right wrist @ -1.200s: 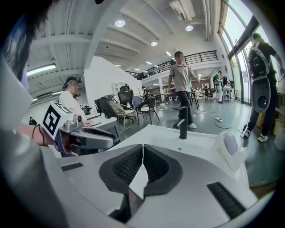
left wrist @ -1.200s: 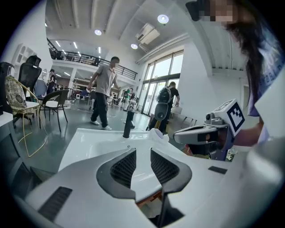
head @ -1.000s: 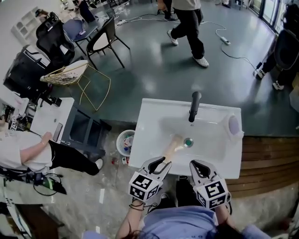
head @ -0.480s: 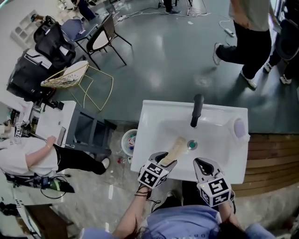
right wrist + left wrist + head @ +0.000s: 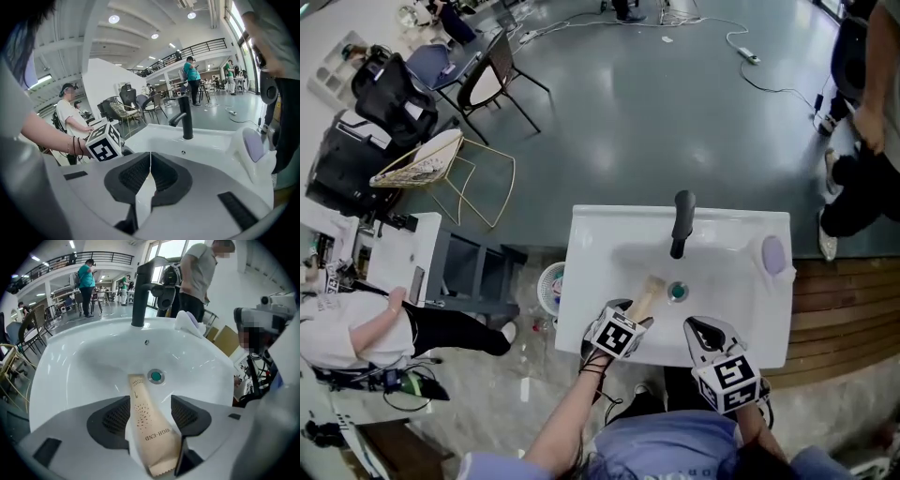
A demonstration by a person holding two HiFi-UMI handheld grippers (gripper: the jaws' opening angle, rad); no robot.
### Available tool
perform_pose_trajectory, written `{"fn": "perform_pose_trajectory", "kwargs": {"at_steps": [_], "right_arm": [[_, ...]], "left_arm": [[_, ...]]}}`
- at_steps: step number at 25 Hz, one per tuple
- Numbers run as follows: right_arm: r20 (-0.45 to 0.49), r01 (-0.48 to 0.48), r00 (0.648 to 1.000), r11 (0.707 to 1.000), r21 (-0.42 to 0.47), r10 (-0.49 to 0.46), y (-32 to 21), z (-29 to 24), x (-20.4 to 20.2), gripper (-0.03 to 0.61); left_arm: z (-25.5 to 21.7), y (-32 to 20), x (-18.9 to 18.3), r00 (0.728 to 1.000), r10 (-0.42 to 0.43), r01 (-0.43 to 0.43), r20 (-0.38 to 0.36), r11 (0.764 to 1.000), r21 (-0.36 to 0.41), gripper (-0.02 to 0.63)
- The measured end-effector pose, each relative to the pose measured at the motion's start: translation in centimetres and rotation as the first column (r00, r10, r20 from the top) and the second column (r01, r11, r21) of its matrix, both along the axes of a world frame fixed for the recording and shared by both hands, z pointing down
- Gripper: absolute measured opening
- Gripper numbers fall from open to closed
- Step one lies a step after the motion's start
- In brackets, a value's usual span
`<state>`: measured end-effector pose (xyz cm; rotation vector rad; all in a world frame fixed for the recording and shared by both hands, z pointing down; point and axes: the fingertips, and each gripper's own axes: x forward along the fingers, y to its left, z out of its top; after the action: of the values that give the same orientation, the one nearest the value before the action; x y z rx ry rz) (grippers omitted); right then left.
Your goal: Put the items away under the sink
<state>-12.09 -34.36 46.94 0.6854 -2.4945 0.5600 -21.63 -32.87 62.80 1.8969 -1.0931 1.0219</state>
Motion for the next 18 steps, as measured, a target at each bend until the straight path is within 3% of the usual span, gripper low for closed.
{"fn": "perform_pose_trajectory", "kwargs": {"at_steps": [11,14,16,18], "right_arm": [[-0.001,-0.008,1.0,1.0,-0.001,0.008,-0.6,0.1,-0.1,0.018],[0.006,-0.012,1.0,1.0,0.002,0.012,-0.8,0.1,0.0,0.018],[0.005,-0.02,1.0,1.0,0.0,0.02,-1.0,0.0,0.1,0.018],[0.006,-0.029,1.0,1.0,-0.004,0.029,-1.0,-0.1,0.2,0.018]], "left_arm": [[2.1,0.9,0.5,0.983,0.12,-0.105,0.138,0.988,-0.113,0.253],[2.3,0.8,0.3,0.97,0.159,-0.141,0.181,0.984,-0.112,0.188],[2.1,0.9,0.2,0.96,0.201,-0.183,0.194,0.977,-0.106,0.102],[1.8,1.0,0.2,0.959,0.214,-0.199,0.188,0.975,-0.099,0.082]]}}
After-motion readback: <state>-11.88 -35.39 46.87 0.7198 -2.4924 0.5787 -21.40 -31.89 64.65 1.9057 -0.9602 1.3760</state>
